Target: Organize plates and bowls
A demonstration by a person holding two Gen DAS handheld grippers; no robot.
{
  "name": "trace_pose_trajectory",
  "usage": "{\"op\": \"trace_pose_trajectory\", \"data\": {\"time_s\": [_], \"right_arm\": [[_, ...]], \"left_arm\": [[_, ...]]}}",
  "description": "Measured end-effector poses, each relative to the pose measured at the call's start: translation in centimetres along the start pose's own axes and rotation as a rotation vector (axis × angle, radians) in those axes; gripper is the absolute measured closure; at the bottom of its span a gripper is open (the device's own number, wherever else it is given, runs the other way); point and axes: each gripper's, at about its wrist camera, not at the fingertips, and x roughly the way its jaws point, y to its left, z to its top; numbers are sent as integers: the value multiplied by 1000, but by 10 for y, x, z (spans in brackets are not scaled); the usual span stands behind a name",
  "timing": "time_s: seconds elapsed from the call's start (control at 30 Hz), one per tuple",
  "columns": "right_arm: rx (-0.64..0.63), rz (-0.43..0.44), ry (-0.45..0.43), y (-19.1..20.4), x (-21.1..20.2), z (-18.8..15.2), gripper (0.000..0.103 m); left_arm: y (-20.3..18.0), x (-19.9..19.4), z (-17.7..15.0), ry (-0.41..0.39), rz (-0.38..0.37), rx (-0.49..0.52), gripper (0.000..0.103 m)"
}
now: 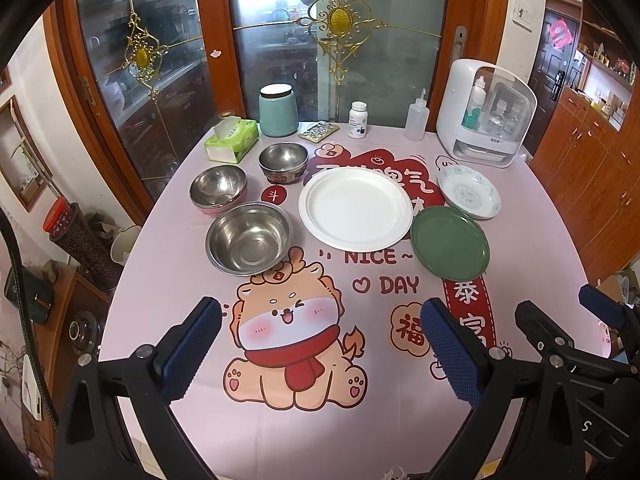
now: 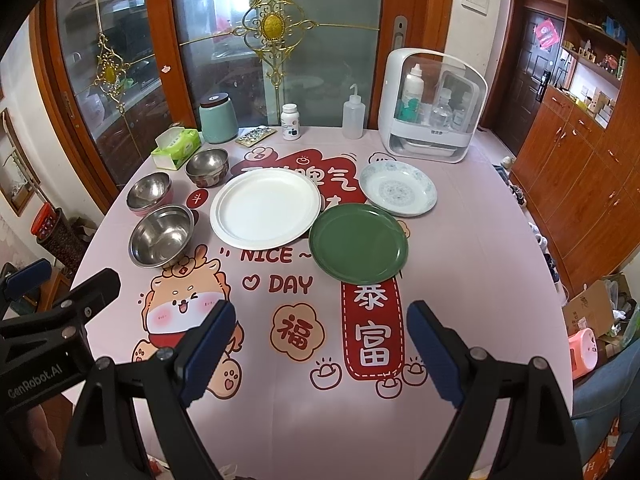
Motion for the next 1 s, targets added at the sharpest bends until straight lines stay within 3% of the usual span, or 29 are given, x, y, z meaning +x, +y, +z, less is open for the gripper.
{"op": "trace_pose_trajectory", "data": {"time_s": [1.0], "right_arm": [[18, 47, 22, -2, 0, -6, 15]], "left_arm": [[5, -1, -1, 2, 1, -1, 4]]}}
